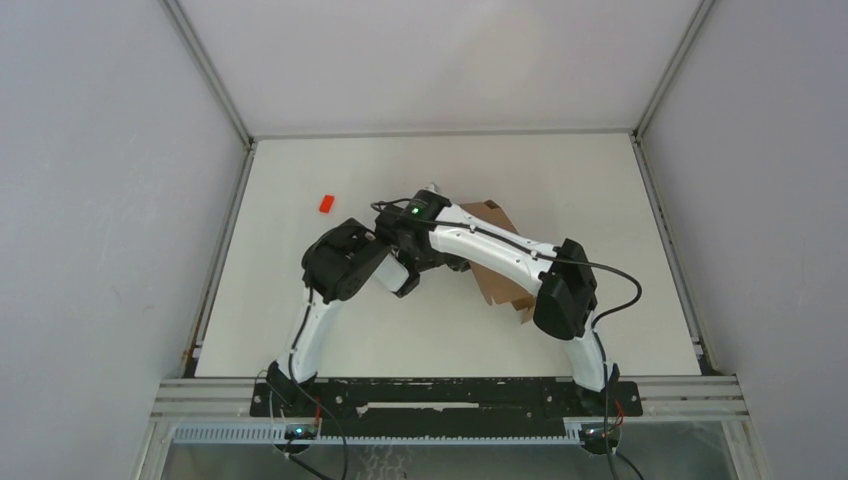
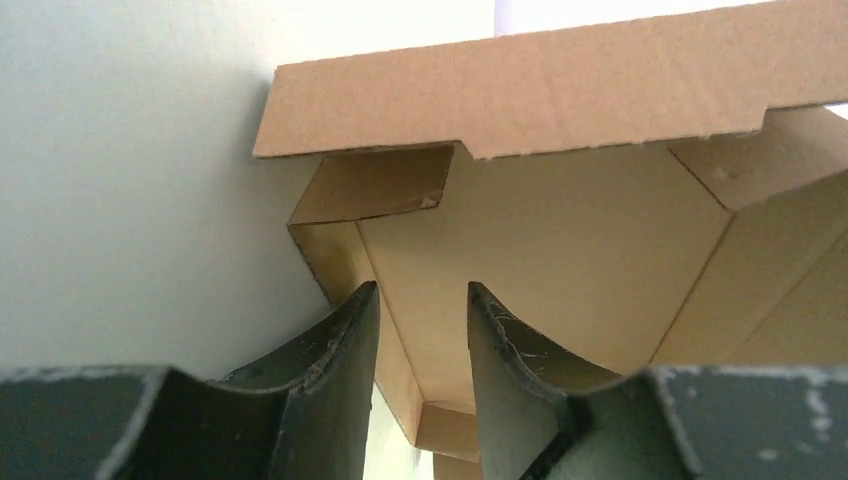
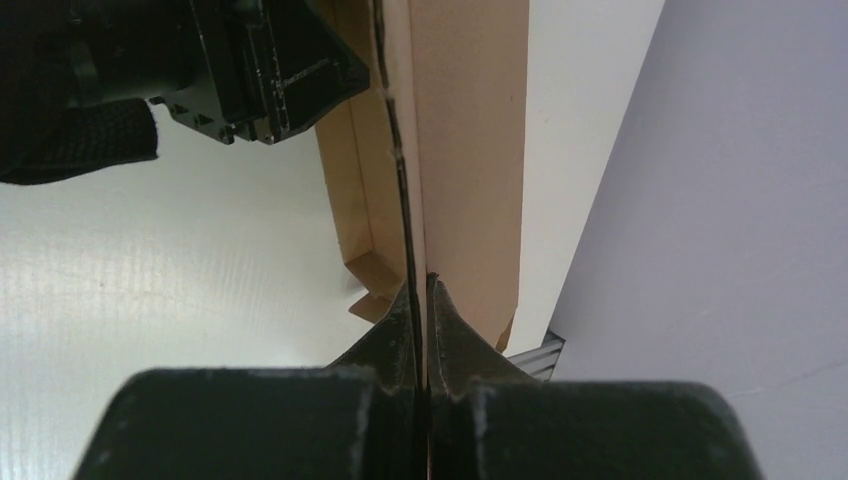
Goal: Fold the paper box
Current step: Fold the paper box at the center of the board.
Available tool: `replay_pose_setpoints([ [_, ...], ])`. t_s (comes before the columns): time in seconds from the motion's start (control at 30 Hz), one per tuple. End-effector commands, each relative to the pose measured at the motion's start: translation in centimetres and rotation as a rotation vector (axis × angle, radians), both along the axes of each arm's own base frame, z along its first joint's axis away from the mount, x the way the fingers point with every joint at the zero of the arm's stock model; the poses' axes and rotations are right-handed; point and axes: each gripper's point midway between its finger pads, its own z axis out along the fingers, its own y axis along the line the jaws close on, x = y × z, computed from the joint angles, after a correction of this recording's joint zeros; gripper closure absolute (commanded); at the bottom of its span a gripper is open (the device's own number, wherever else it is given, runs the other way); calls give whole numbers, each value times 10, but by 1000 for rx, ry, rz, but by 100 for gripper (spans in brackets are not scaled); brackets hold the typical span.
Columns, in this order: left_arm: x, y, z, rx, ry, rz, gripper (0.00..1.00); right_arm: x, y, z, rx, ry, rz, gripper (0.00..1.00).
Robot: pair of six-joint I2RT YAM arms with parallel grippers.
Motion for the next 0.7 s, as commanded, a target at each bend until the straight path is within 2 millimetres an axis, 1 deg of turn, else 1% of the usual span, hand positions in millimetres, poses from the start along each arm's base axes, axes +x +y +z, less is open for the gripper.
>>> replay_pose_setpoints([
  [0.0,-3,11,6,3,-30,-7,57,-3,26,-11,99,-18,-24,100],
  [0.23,-9,15,6,8,-30,-13,56,-2,26,-16,77,-18,-25,100],
  [0.47,-13,19,0,15,-24,-12,56,-2,25,-7,75,-39,-10,100],
  [0.67,-19,24,3,18,-28,-12,56,0,15,-2,49,-50,-3,100],
])
